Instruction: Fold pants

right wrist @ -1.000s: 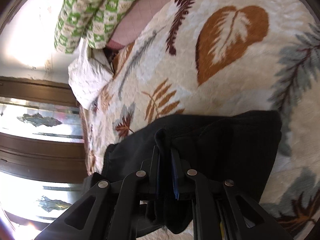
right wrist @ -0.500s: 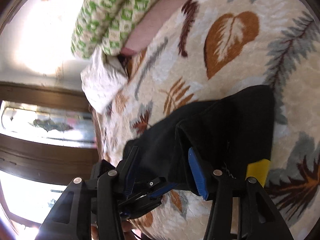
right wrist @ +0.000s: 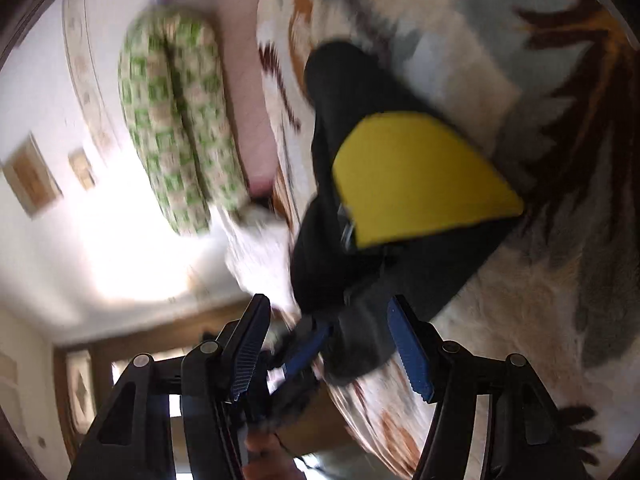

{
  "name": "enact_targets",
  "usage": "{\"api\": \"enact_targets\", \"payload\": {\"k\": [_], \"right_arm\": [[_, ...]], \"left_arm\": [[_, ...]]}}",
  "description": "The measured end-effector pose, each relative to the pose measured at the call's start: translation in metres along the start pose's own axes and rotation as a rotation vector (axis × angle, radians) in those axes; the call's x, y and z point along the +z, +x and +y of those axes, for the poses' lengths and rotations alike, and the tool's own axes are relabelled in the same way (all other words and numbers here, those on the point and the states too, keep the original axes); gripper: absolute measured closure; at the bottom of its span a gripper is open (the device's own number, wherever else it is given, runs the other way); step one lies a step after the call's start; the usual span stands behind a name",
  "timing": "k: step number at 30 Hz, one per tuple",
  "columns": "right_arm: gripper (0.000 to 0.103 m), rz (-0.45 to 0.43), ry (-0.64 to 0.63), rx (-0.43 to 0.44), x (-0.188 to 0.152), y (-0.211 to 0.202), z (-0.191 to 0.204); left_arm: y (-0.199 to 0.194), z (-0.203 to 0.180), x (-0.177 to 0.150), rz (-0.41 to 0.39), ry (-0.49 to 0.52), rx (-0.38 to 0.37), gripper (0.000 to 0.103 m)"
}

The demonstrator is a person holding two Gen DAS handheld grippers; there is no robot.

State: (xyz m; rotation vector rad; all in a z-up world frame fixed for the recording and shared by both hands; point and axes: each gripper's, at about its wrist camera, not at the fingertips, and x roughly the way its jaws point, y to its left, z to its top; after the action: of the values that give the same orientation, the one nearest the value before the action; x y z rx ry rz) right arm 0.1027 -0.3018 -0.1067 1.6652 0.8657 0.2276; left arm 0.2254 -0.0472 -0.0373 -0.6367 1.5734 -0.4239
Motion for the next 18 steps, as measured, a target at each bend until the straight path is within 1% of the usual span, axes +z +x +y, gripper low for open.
{"api": "enact_targets", "payload": {"k": [1,2,5,7,8,9,10,12,13,14,16,17,18], "right_arm": [[0.039,-0.040,0.018,0.025,0.002,-0.004,-0.003],[0.040,-0.073,0.031,0.051,0.006,-0.008,-0.005],[0.039,-0.156,0.071,0.032,0.014,-0.017,-0.011],[0.039,-0.207,0.085,0.001,0.016,-0.020,-0.012],[0.040,-0.216,0.090,0.017,0.018,-0.018,-0.013],[0.040,-0.205,0.085,0.033,0.020,-0.014,-0.012],[0.042,-0.192,0.064,0.025,0.024,-0.010,-0.009],[0.054,-0.213,0.044,0.027,0.026,-0.011,-0.006],[0.068,-0.225,0.031,0.019,0.027,-0.013,-0.005],[0.069,-0.228,0.026,0.019,0.026,-0.014,-0.004],[0.069,-0.208,0.067,0.022,0.031,-0.013,-0.012],[0.069,-0.209,0.075,0.017,0.032,-0.016,-0.016],[0.069,-0.206,0.073,0.013,0.034,-0.015,-0.018]], "left_arm": [[0.001,-0.005,-0.001,0.013,0.029,0.002,0.092],[0.003,-0.008,-0.003,0.028,0.053,0.008,0.091],[0.009,-0.011,-0.010,0.052,0.093,0.060,0.089],[0.012,-0.010,-0.016,0.067,0.100,0.062,0.089],[0.013,-0.009,-0.018,0.071,0.098,0.058,0.089],[0.014,-0.008,-0.021,0.075,0.092,0.048,0.089],[0.014,-0.007,-0.022,0.076,0.083,0.035,0.089],[0.014,-0.007,-0.025,0.066,0.059,0.006,0.089],[0.014,-0.010,-0.027,0.055,0.053,-0.004,0.089],[0.015,-0.015,-0.027,0.047,0.055,-0.010,0.088],[0.015,-0.025,-0.029,0.028,0.058,-0.033,0.080],[0.013,-0.030,-0.030,0.008,0.070,-0.026,0.078],[0.011,-0.035,-0.031,-0.021,0.091,0.002,0.073]]}}
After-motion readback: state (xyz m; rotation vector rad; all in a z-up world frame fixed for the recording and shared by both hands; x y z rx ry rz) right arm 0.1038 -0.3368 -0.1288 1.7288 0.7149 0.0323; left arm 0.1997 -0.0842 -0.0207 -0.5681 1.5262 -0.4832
